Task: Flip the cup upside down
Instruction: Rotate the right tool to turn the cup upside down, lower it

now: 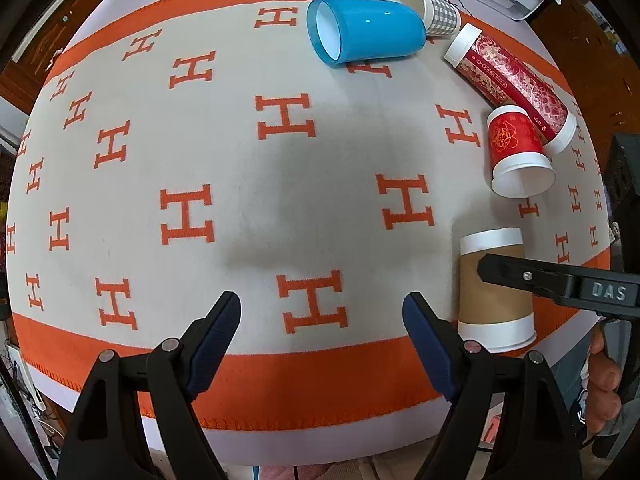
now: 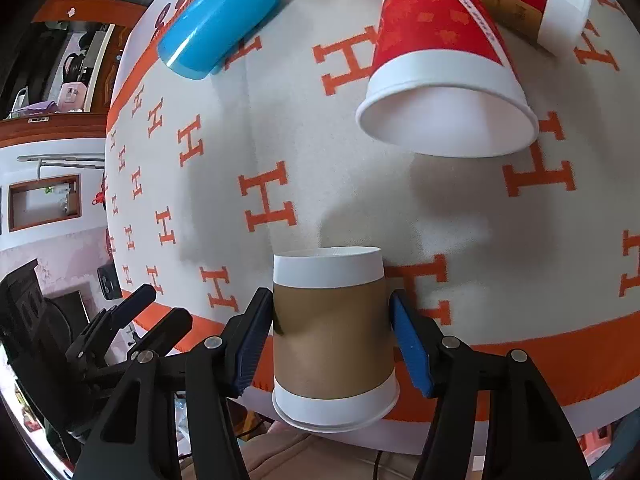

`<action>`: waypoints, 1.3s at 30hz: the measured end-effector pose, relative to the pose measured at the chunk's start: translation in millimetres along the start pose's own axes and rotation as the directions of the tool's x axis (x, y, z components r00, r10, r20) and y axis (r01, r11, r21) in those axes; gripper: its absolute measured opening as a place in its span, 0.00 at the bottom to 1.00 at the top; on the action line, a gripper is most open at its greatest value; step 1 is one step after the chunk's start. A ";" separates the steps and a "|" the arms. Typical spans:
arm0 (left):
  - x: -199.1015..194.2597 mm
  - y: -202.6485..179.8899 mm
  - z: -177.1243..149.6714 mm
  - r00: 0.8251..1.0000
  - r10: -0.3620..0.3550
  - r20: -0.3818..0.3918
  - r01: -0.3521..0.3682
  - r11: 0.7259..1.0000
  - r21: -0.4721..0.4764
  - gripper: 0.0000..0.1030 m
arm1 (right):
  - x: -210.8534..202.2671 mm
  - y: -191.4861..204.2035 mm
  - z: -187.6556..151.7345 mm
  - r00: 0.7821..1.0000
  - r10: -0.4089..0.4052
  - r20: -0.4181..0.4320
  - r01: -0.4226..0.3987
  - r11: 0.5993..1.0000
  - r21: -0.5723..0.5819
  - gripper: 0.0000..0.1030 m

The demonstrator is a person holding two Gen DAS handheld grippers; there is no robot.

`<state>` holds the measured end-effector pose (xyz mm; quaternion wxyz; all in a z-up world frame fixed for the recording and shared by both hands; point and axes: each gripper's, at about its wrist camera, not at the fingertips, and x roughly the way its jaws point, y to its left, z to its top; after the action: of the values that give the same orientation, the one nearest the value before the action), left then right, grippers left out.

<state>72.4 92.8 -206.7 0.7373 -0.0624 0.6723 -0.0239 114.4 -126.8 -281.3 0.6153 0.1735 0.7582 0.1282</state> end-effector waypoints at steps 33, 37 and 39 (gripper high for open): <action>-4.4 -13.6 -47.4 0.984 0.008 0.179 0.013 0.994 -0.111 0.79 | -29.5 2.3 -112.8 0.671 0.127 0.731 0.281 0.869 -0.409 0.60; -7.3 -22.1 -52.1 0.982 0.014 0.190 0.006 0.995 -0.103 0.80 | -29.6 -1.9 -124.9 0.689 0.110 0.716 0.295 0.860 -0.416 0.63; -8.6 -24.7 -54.4 0.982 0.014 0.191 0.006 0.995 -0.102 0.81 | -31.6 -5.8 -129.4 0.704 0.094 0.704 0.294 0.863 -0.410 0.69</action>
<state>18.6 66.1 -200.0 0.7942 -0.1008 0.5989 0.0183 -6.9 -142.9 -228.4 0.8857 0.0027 0.4156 0.2068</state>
